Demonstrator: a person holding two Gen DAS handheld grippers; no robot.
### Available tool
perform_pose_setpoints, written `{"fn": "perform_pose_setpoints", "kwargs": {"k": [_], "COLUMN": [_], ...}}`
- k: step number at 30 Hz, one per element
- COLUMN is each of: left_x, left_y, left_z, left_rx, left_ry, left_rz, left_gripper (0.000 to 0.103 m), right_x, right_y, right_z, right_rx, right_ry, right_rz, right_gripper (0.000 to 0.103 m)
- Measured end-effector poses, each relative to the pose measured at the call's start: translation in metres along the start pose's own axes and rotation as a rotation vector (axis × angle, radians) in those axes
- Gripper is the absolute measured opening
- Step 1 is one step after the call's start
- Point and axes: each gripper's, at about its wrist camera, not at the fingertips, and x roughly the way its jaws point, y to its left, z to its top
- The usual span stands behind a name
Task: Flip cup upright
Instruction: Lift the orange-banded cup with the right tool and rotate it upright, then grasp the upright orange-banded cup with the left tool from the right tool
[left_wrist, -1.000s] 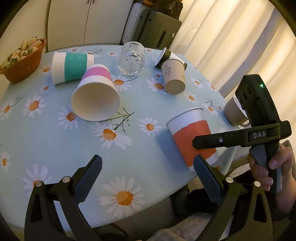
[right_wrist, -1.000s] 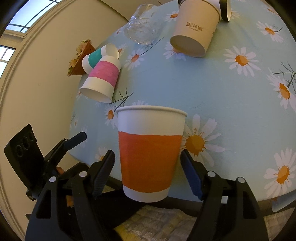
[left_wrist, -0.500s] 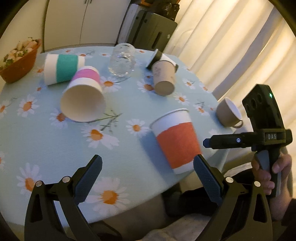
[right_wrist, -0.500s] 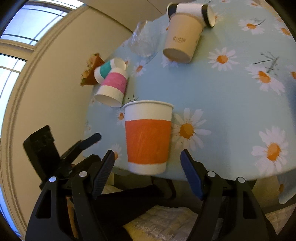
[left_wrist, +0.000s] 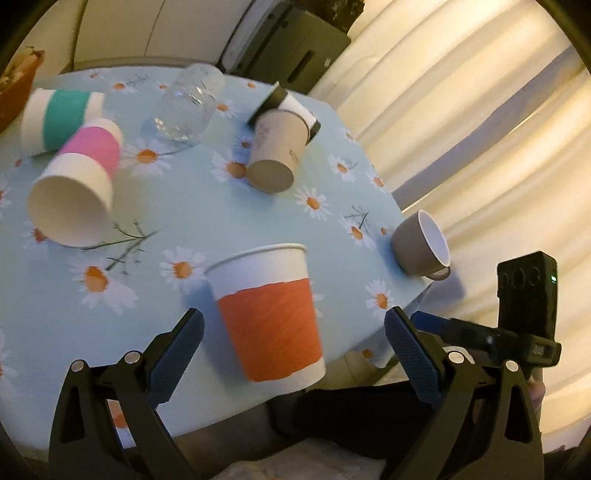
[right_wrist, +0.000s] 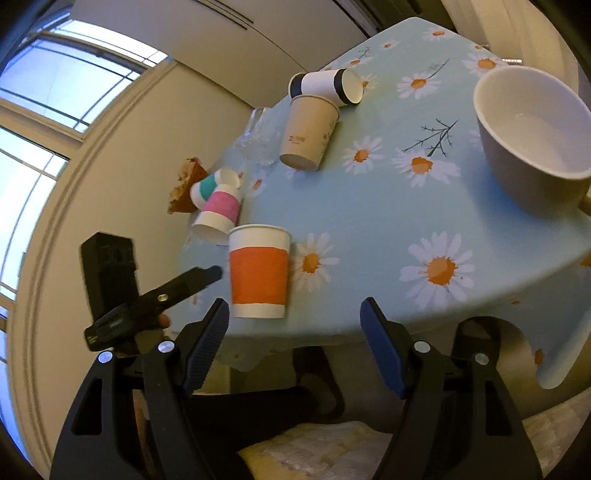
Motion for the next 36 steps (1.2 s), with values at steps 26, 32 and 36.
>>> {"fn": "perform_pose_setpoints", "kwargs": {"k": [26, 32, 36], "left_x": [0.046, 0.029, 0.013], "left_y": [0.009, 0.005, -0.008], "left_z": [0.005, 0.004, 0.000], "left_rx": [-0.093, -0.068, 0.005], "left_ry": [0.146, 0.071, -0.035], "left_rz": [0.178, 0.205, 0.279], "left_gripper": [0.062, 0.062, 0.062], "right_x": [-0.006, -0.003, -0.001], "right_y": [-0.005, -0.004, -0.003], "right_z": [0.007, 0.007, 0.007], "right_rx": [0.043, 0.037, 0.036], "right_ry": [0.027, 0.035, 0.035], "right_rz": [0.114, 0.107, 0.103], "right_gripper": [0.073, 0.073, 0.073]}}
